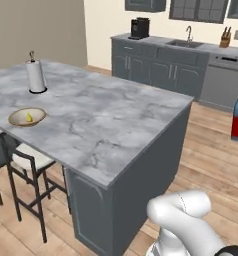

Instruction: There is a bowl on the dining counter. Grab a lemon wedge from the fridge and place it in the bowl. Then get the liquor bottle and glass cup from the cabinet and place them next to the bowl.

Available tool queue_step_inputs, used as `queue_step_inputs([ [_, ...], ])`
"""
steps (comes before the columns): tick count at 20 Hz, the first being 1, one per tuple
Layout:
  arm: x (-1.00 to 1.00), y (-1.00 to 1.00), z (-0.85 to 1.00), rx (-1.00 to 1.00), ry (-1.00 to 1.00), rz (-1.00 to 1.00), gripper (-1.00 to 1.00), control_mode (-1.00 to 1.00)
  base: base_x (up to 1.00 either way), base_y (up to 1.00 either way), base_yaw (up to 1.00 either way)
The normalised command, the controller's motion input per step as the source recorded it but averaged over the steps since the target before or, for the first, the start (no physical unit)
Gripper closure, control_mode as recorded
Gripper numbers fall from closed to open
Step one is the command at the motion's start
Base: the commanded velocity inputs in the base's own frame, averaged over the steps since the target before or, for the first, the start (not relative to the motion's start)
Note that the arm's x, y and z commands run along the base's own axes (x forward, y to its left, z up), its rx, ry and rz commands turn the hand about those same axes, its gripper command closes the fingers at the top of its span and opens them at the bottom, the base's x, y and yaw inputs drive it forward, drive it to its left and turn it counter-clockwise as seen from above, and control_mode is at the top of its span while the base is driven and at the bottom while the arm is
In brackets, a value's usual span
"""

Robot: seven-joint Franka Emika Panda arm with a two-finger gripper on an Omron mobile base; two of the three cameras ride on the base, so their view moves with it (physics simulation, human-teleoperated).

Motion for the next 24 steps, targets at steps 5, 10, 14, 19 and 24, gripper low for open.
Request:
queue_step_inputs([
  [5, 0.00, 0.00, 0.00, 0.00, 0.00, 0.00, 1.00, 1.00, 0.00, 1.00, -0.19],
  [10, 0.00, 0.00, 0.00, 0.00, 0.00, 0.00, 1.00, 1.00, 0.00, 1.00, -0.30],
  [14, 0.00, 0.00, 0.00, 0.00, 0.00, 0.00, 1.00, 1.00, 0.01, 1.00, -0.40],
  [19, 0.00, 0.00, 0.00, 0.00, 0.00, 0.00, 1.00, 1.00, 0.09, 1.00, -0.42],
  [24, 0.00, 0.00, 0.00, 0.00, 0.00, 0.00, 1.00, 1.00, 0.19, 1.00, -0.42],
])
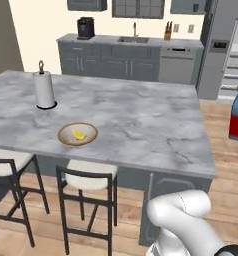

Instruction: There is a bowl on the dining counter. Grab a lemon wedge from the fridge and place it in the bowl. Then get the liquor bottle and glass cup from the cabinet and place them next to the bowl.

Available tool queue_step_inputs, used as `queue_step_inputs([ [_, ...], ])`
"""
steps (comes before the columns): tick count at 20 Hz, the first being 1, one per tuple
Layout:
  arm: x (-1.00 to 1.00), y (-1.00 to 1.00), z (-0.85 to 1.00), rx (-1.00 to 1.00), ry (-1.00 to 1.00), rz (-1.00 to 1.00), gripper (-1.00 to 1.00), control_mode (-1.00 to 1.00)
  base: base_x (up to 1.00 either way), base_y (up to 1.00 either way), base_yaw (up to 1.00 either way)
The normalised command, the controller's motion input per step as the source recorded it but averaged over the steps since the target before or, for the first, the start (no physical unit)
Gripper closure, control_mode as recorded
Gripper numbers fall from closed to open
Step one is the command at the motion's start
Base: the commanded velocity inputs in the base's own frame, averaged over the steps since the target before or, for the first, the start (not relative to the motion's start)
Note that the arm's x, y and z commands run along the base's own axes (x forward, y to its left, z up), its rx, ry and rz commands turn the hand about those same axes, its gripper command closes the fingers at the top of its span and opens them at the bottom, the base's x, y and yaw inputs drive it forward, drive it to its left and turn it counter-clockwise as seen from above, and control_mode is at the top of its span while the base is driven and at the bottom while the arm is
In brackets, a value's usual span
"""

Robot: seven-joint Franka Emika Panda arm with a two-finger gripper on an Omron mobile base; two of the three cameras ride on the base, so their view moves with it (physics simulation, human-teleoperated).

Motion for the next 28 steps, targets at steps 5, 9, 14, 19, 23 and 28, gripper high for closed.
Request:
queue_step_inputs([
  [5, 0.00, 0.00, 0.00, 0.00, 0.00, 0.00, 1.00, 1.00, 0.16, 1.00, -0.38],
  [9, 0.00, 0.00, 0.00, 0.00, 0.00, 0.00, 1.00, 1.00, 0.14, 1.00, -0.33],
  [14, 0.00, 0.00, 0.00, 0.00, 0.00, 0.00, 1.00, 1.00, 0.16, 1.00, -0.34],
  [19, 0.00, 0.00, 0.00, 0.00, 0.00, 0.00, 1.00, 1.00, 0.33, 1.00, -0.38],
  [23, 0.00, 0.00, 0.00, 0.00, 0.00, 0.00, 1.00, 1.00, 0.44, 0.94, -0.38],
  [28, 0.00, 0.00, 0.00, 0.00, 0.00, 0.00, 1.00, 1.00, 0.58, 0.11, -0.16],
])
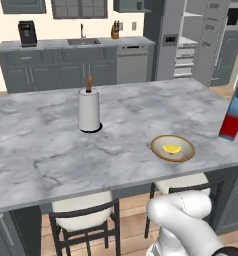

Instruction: There is a bowl on the dining counter. Grab a lemon wedge from the fridge and place it in the bowl. Then get the liquor bottle and glass cup from the cabinet and place them next to the bowl.

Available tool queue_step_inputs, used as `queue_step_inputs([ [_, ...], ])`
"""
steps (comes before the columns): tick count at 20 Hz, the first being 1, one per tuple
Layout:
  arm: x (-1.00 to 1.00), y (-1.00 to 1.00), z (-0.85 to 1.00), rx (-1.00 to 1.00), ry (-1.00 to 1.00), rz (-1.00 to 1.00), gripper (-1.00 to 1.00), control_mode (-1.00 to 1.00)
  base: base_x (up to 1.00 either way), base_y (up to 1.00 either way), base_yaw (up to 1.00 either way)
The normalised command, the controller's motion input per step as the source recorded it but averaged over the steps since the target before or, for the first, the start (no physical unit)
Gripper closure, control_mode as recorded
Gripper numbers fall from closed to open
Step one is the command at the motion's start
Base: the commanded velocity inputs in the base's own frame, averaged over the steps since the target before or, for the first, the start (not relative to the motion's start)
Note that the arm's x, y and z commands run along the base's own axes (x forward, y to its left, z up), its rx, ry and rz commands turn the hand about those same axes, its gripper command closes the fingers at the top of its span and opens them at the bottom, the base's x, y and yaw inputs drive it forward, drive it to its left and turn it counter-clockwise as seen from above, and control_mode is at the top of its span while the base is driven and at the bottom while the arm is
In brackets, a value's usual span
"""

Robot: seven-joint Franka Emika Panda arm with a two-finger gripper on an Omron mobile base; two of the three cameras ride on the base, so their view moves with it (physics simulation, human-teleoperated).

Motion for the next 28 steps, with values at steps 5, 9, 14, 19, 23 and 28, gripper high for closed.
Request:
queue_step_inputs([
  [5, 0.00, 0.00, 0.00, 0.00, 0.00, 0.00, 1.00, 1.00, 0.04, -0.85, 0.00],
  [9, 0.00, 0.00, 0.00, 0.00, 0.00, 0.00, 1.00, 1.00, 0.08, -0.49, 0.00],
  [14, 0.00, 0.00, 0.00, 0.00, 0.00, 0.00, 1.00, 1.00, 0.62, -0.08, 0.00],
  [19, 0.49, -0.26, -0.04, 0.04, 0.03, 0.10, 1.00, -1.00, 0.31, -0.06, 0.02],
  [23, 0.81, -0.45, -0.35, 0.05, 0.06, 0.29, 1.00, -1.00, 0.00, 0.00, 0.00],
  [28, 0.76, -0.12, -0.62, 0.00, 0.04, 0.30, 1.00, -1.00, 0.00, 0.00, 0.00],
])
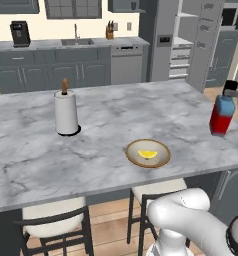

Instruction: There is a bowl on the dining counter. Grab a lemon wedge from the fridge and place it in the bowl. Then get the liquor bottle and glass cup from the cabinet and place them next to the bowl.

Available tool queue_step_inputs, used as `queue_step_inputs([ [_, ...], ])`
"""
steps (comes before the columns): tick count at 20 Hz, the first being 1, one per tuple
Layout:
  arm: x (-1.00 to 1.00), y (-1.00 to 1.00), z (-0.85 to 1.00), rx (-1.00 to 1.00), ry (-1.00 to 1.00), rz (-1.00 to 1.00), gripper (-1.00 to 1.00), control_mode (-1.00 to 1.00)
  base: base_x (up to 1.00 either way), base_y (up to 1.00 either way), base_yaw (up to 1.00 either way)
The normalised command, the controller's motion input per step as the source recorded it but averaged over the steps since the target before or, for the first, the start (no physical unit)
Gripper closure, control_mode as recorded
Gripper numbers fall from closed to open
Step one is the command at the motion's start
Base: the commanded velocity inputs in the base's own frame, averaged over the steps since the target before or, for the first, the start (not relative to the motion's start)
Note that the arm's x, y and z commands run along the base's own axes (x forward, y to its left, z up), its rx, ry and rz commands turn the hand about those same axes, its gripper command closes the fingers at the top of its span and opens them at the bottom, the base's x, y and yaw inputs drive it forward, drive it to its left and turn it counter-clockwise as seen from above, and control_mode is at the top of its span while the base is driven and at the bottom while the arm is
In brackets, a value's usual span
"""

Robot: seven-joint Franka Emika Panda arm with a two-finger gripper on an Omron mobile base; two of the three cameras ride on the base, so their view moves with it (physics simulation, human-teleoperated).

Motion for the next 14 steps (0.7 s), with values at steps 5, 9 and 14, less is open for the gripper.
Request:
queue_step_inputs([
  [5, 0.53, -0.07, -0.67, 0.00, -0.01, 0.27, 1.00, -1.00, 0.00, 0.00, 0.00],
  [9, 0.46, -0.11, -0.67, 0.00, -0.01, 0.23, 1.00, -1.00, 0.00, 0.00, 0.00],
  [14, 0.26, 0.01, -0.54, 0.00, -0.06, 0.06, 1.00, -1.00, 0.00, 0.00, 0.00],
])
